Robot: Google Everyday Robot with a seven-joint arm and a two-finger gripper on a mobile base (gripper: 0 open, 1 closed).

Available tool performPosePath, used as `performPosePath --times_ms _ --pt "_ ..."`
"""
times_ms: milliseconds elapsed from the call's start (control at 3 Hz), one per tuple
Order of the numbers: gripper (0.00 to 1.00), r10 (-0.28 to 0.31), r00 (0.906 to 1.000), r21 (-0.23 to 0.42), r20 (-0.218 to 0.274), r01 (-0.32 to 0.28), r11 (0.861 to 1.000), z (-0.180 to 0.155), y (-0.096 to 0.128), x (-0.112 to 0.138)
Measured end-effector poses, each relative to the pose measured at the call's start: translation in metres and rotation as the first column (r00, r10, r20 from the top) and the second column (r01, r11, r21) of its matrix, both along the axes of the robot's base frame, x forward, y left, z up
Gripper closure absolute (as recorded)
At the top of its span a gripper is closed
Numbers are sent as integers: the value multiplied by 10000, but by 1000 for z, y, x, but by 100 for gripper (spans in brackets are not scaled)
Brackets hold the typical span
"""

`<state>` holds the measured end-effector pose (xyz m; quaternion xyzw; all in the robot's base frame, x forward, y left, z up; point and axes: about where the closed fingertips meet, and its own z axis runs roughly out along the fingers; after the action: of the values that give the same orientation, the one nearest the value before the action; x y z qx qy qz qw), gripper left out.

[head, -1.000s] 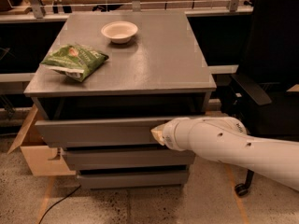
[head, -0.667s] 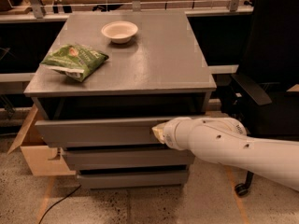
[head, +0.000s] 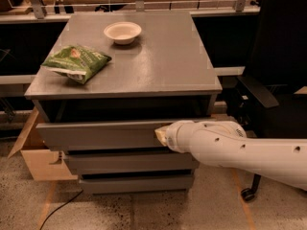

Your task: Close top drawer

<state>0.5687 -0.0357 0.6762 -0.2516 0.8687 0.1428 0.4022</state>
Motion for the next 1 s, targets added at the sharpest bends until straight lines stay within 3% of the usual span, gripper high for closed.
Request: performPosePath --times_ms 1000 --pt "100 -161 9998 433 -133 166 9989 -36 21 32"
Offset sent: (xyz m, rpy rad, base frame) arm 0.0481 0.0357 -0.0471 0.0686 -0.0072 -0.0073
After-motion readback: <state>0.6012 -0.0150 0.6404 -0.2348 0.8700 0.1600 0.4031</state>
